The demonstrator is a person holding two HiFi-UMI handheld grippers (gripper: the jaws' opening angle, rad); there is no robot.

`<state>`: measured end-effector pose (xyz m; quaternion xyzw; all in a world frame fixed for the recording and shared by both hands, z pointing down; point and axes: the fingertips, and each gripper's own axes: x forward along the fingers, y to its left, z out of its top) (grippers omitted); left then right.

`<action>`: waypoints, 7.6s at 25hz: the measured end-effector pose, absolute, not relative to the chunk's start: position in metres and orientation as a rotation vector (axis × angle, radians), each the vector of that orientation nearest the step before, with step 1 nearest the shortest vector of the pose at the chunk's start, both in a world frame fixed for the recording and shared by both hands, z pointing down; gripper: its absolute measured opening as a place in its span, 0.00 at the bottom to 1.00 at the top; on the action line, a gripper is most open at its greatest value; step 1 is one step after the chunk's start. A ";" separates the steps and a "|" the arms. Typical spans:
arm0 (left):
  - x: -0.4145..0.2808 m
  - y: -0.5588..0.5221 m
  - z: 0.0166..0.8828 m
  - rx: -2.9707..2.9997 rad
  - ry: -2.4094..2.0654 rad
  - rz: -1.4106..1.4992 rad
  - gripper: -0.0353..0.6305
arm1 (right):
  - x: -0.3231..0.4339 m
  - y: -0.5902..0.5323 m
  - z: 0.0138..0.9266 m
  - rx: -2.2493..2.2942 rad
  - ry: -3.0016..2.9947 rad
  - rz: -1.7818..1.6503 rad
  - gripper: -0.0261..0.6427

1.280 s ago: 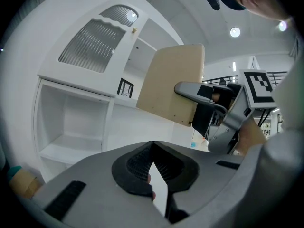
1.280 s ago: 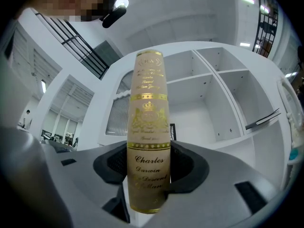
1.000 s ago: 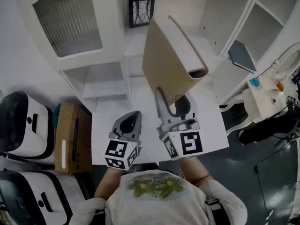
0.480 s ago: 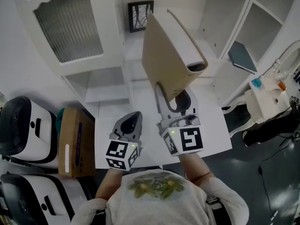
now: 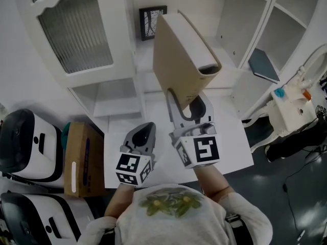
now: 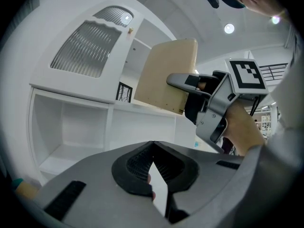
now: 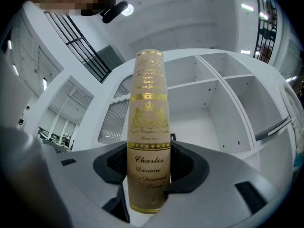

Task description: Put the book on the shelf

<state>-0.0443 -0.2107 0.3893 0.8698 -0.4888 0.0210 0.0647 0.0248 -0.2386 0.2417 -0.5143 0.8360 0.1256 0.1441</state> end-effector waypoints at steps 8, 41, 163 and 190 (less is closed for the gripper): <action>-0.042 -0.214 0.391 2.627 -1.459 0.055 0.09 | 0.020 -0.249 0.242 -1.504 2.422 0.380 0.37; -0.044 -0.199 0.403 2.587 -1.451 0.077 0.09 | 0.013 -0.268 0.227 -1.616 2.344 0.346 0.37; -0.080 -0.261 0.409 2.546 -1.511 0.108 0.09 | -0.029 -0.377 0.224 -1.802 2.342 0.385 0.42; -0.064 -0.233 0.398 2.545 -1.502 0.022 0.09 | -0.013 -0.248 0.313 -1.314 2.608 0.116 0.09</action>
